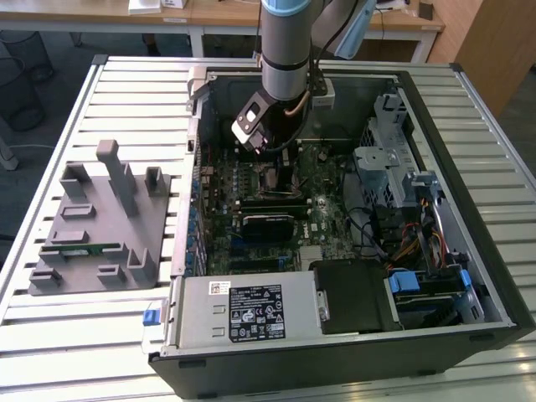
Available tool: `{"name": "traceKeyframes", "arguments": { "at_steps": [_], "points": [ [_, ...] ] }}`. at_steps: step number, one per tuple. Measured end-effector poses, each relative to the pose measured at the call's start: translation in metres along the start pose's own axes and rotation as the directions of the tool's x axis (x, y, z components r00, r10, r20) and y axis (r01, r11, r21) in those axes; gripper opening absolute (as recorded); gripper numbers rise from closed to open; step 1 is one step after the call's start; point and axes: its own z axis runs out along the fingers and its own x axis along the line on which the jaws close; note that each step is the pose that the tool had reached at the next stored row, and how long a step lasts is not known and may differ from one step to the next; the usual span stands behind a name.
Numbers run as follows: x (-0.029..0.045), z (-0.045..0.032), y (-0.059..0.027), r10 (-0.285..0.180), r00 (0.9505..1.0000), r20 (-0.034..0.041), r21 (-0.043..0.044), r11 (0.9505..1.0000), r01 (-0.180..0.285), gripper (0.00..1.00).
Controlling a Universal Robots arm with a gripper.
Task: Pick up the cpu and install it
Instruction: 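Place the cpu into insertion slot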
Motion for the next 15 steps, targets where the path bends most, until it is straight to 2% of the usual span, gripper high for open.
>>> {"name": "traceKeyframes", "arguments": {
  "at_steps": [4,5,10,15],
  "points": [
    [0.0,0.0001,0.0,0.0,1.0,0.0,0.0,1.0,0.0,0.55],
    [0.0,0.0001,0.0,0.0,1.0,0.0,0.0,1.0,0.0,0.61],
    [0.0001,0.0,-0.0002,0.001,1.0,-0.0003,-0.0002,1.0,-0.001,0.61],
    [0.0002,-0.0002,-0.0045,0.003,1.0,0.0,-0.0001,1.0,-0.003,0.61]
  ]
}}
